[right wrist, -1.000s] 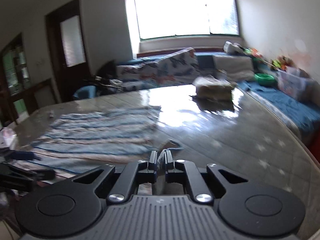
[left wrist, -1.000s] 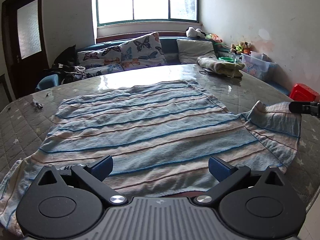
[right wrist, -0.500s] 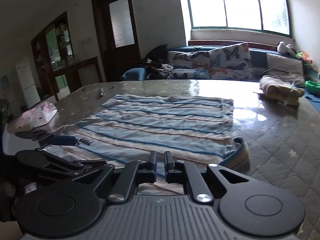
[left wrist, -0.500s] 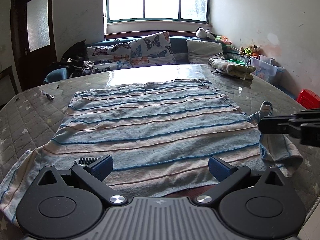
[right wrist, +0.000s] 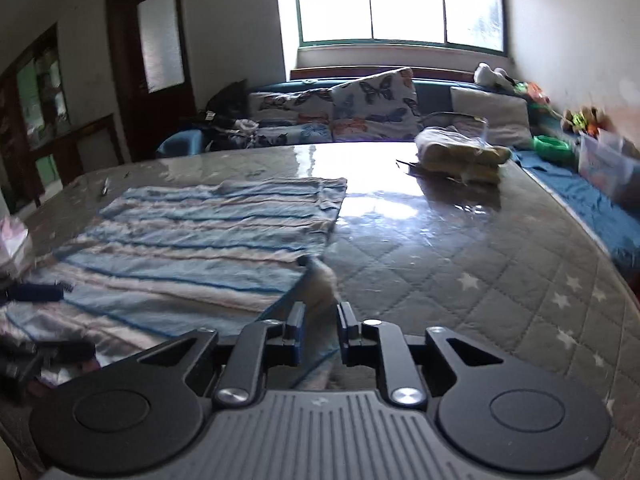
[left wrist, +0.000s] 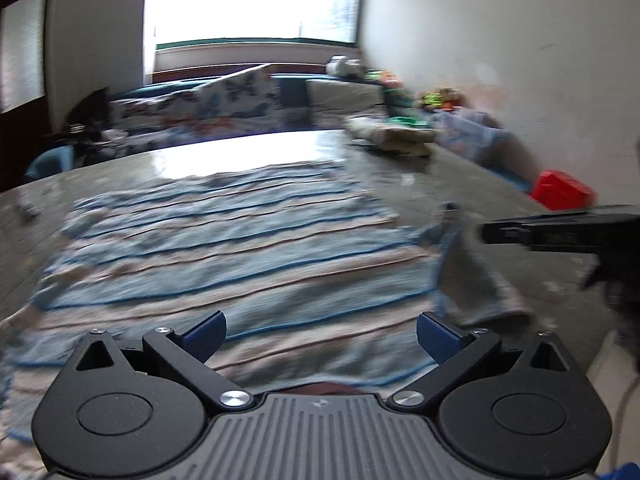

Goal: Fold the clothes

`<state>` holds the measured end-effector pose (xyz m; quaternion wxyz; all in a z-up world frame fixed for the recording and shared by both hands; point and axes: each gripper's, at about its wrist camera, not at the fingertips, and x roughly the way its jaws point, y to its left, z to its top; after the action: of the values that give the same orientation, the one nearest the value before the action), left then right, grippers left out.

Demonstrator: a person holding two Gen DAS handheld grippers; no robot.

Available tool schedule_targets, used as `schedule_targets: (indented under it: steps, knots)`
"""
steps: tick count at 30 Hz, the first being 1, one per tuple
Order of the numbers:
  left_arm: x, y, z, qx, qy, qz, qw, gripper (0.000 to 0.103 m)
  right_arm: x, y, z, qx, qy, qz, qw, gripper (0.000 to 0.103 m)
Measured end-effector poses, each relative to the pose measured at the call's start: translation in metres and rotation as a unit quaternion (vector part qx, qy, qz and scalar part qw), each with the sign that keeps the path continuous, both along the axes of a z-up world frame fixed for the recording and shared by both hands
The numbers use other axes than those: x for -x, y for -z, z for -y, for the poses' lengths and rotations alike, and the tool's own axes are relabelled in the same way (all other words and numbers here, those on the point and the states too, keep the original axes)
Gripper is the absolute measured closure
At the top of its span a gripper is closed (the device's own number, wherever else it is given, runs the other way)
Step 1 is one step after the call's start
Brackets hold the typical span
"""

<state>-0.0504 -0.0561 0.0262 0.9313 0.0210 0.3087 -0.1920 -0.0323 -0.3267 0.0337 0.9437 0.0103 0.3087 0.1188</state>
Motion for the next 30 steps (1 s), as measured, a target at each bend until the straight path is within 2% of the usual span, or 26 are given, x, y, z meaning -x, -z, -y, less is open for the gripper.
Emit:
schedule_targets:
  steps: [1,5,12,13,14,20,23,27,30]
  knots:
    - [-0.001,0.0,0.008,0.003,0.013,-0.002,0.9999,0.003,-0.001,-0.001,0.003,-0.002,0.002,0.002,1.0,0.082]
    - [-0.007,0.002,0.041,0.006,0.061,-0.014,0.998,0.022,-0.002,-0.002,0.011,-0.005,0.002,0.008,1.0,0.082]
    - [-0.023,0.02,0.074,0.0,0.091,-0.05,0.9945,0.046,-0.007,-0.001,0.021,-0.006,0.0,0.009,1.0,0.082]
    - [-0.025,0.023,0.075,0.0,0.091,-0.055,0.9943,0.051,-0.007,-0.001,0.022,-0.006,-0.001,0.009,1.0,0.082]
    - [-0.028,0.025,0.077,0.0,0.091,-0.06,0.9941,0.061,-0.007,-0.001,0.023,-0.007,-0.001,0.009,1.0,0.082]
    - [-0.031,0.028,0.079,0.01,0.097,-0.067,0.993,0.092,-0.008,0.002,0.029,-0.011,0.0,0.01,1.0,0.082]
    - [-0.025,0.019,0.075,0.022,0.095,-0.057,0.9936,0.096,-0.008,0.002,0.028,-0.012,-0.002,0.011,1.0,0.082]
    - [-0.012,-0.003,0.062,0.041,0.093,-0.038,0.9941,0.097,-0.007,0.0,0.025,-0.013,-0.01,0.015,1.0,0.082]
    - [-0.006,-0.009,0.052,0.045,0.083,-0.045,0.9945,0.096,-0.01,-0.002,0.019,-0.015,-0.024,0.017,0.999,0.082]
